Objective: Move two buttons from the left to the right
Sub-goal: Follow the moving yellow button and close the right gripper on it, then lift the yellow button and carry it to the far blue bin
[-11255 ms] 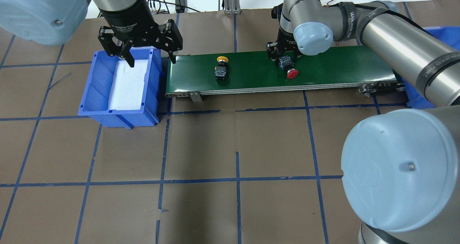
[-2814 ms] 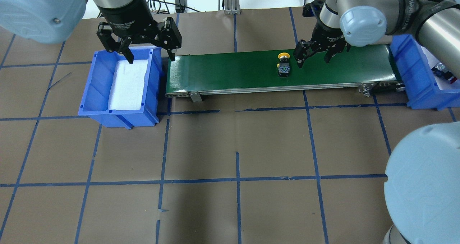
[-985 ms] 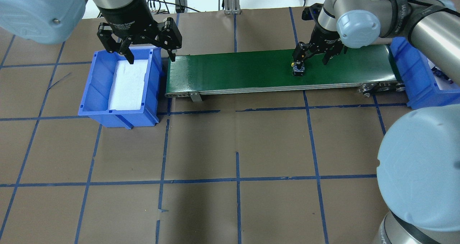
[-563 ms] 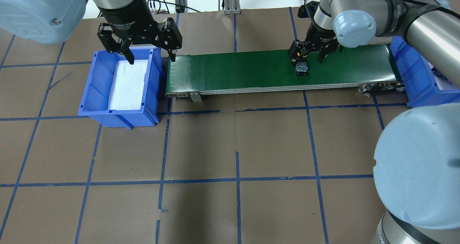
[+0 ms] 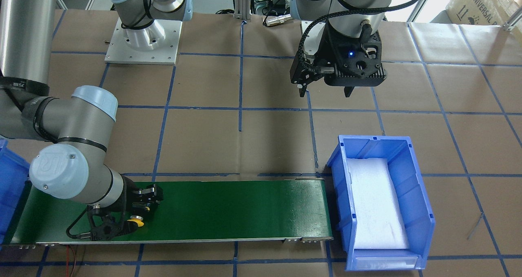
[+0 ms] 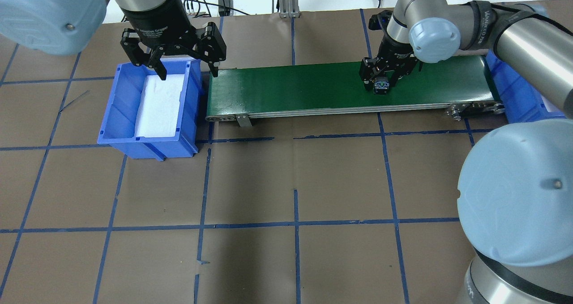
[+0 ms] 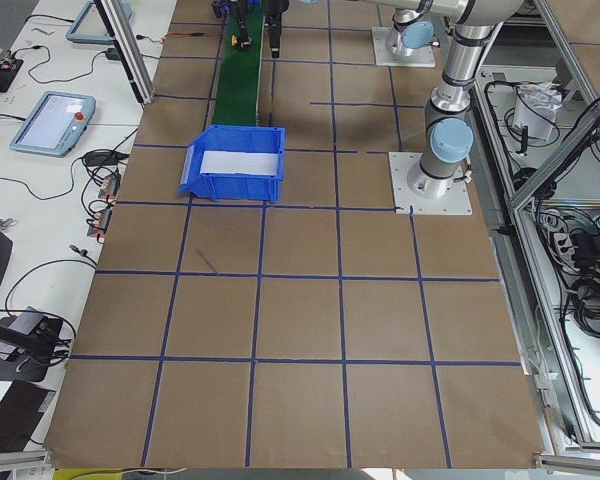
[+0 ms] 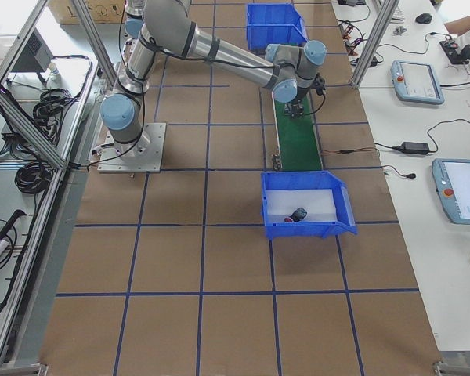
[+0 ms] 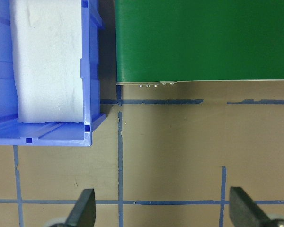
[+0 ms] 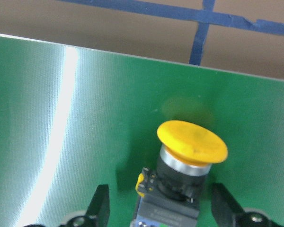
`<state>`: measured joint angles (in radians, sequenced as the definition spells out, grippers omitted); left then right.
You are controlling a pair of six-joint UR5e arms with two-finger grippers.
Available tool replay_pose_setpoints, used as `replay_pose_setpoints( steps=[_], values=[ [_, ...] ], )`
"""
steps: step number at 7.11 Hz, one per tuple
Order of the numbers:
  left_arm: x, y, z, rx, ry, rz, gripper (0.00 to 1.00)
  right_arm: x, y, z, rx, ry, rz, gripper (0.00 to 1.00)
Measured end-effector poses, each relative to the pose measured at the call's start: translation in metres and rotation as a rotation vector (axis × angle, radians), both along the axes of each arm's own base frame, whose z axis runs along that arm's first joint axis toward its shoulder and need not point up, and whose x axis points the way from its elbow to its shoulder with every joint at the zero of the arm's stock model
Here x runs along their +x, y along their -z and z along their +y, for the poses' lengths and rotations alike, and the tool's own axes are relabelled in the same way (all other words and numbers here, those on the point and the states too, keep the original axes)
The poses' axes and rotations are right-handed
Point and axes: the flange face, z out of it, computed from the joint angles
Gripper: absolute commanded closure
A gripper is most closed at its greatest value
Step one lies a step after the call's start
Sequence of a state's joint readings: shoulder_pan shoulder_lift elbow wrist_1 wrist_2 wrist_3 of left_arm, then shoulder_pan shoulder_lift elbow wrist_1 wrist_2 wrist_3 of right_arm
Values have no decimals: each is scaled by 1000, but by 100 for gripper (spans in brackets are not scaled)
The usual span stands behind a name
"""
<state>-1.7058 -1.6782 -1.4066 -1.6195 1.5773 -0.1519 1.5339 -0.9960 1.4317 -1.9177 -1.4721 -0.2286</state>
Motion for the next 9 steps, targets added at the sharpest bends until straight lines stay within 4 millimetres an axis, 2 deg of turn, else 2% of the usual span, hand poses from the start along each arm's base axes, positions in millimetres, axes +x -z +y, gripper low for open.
replay_pose_setpoints(
  steps=[1,5,9],
  values=[
    [0,0,0,0,0,-1,0,-1,-6,-4,-2,-1,6,90],
    [0,1,0,2,0,-1,0,-12,-59,-15,28,-8,45,91],
    [0,1,0,2,-1,-1,0,-59,-84,-19,25,-1,95,91]
  ],
)
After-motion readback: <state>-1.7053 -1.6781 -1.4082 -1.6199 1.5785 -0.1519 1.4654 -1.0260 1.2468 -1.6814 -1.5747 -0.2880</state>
